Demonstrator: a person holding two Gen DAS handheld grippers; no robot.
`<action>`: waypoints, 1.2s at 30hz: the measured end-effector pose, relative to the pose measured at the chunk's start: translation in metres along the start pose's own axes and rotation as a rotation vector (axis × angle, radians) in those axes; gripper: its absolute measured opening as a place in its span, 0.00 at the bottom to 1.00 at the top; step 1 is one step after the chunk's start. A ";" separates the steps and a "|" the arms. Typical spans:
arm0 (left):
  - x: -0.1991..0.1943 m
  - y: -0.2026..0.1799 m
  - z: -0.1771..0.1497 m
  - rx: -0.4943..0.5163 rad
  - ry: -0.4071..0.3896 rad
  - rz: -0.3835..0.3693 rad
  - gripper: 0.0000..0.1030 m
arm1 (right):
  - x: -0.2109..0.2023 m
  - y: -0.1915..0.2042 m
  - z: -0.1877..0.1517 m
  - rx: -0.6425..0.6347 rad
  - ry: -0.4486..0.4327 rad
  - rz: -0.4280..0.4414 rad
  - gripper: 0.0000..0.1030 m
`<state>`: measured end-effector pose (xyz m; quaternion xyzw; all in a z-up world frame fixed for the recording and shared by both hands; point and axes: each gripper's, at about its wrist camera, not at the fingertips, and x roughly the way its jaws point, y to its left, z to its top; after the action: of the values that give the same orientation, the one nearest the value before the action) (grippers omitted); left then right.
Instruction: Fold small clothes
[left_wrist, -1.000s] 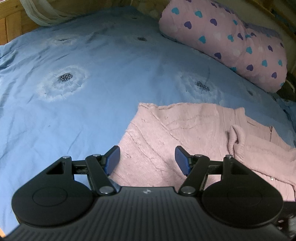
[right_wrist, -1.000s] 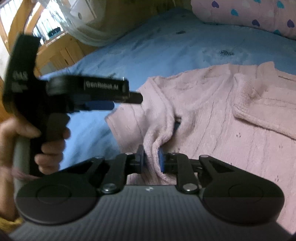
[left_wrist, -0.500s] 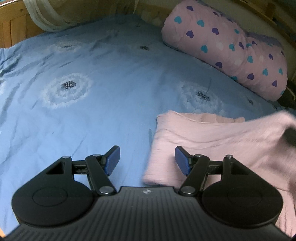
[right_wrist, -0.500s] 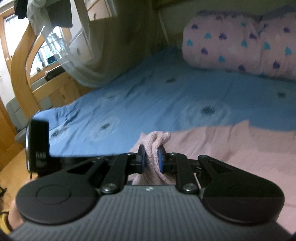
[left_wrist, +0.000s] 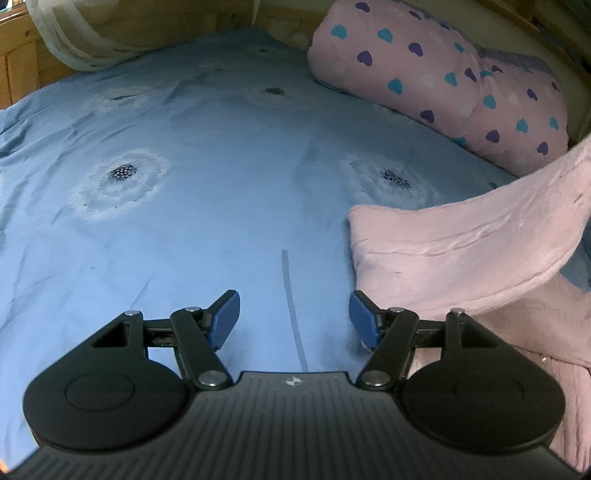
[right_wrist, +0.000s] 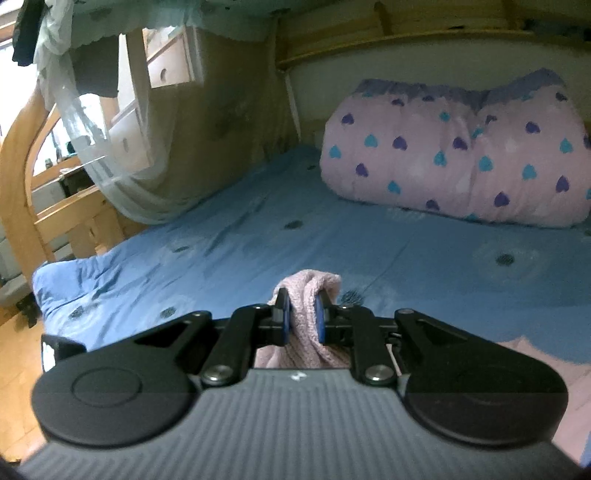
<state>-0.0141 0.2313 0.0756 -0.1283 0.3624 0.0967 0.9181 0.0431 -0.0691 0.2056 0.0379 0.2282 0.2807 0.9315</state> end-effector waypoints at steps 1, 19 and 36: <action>0.001 -0.002 0.000 0.006 0.001 -0.002 0.69 | -0.001 -0.001 0.003 -0.007 0.000 -0.009 0.16; 0.011 -0.036 -0.005 0.070 0.022 -0.039 0.69 | -0.053 -0.051 0.018 -0.063 -0.040 -0.194 0.16; 0.019 -0.112 -0.010 0.163 0.013 -0.142 0.69 | -0.033 -0.146 -0.067 -0.011 0.158 -0.352 0.16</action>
<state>0.0236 0.1242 0.0741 -0.0792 0.3647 0.0007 0.9277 0.0625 -0.2133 0.1298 -0.0299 0.3020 0.1168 0.9456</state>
